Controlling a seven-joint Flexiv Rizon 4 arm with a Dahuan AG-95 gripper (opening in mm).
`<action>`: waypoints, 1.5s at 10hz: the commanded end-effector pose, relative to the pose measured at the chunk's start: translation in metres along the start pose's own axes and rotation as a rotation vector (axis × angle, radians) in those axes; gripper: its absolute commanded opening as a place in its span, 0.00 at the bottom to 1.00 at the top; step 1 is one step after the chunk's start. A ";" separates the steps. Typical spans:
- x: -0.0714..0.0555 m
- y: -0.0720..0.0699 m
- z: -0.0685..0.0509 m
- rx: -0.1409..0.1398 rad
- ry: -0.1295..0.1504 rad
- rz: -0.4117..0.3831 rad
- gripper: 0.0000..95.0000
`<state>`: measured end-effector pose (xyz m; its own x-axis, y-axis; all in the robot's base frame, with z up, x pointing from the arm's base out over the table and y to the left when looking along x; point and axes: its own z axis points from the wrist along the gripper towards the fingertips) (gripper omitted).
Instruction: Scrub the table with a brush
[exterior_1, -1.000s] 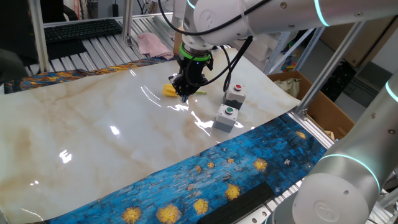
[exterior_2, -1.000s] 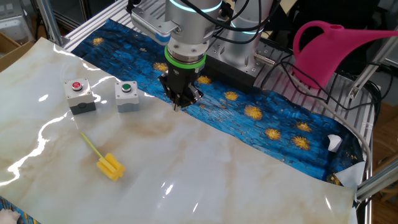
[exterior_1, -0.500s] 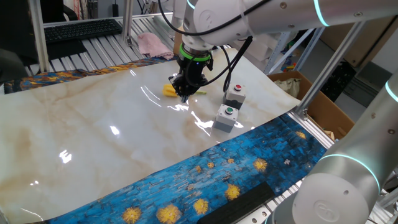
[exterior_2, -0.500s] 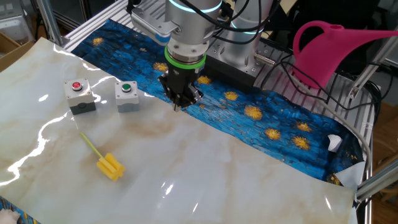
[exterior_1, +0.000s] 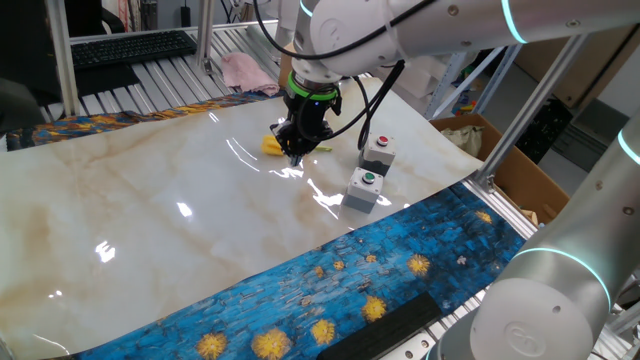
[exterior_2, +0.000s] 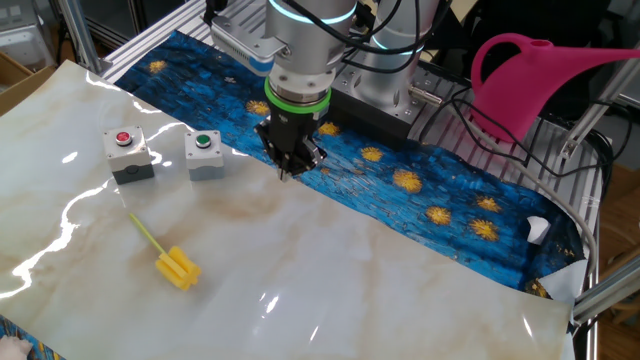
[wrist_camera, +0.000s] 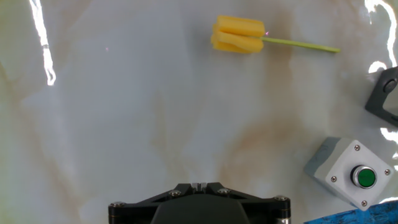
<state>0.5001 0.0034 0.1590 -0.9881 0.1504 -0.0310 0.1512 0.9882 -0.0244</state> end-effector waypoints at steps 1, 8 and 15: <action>0.000 0.000 0.001 0.000 0.000 0.001 0.00; -0.001 0.000 0.003 -0.003 0.001 0.003 0.00; -0.003 0.000 0.010 -0.010 0.004 0.008 0.00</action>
<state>0.5026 0.0019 0.1476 -0.9867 0.1607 -0.0266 0.1610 0.9869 -0.0129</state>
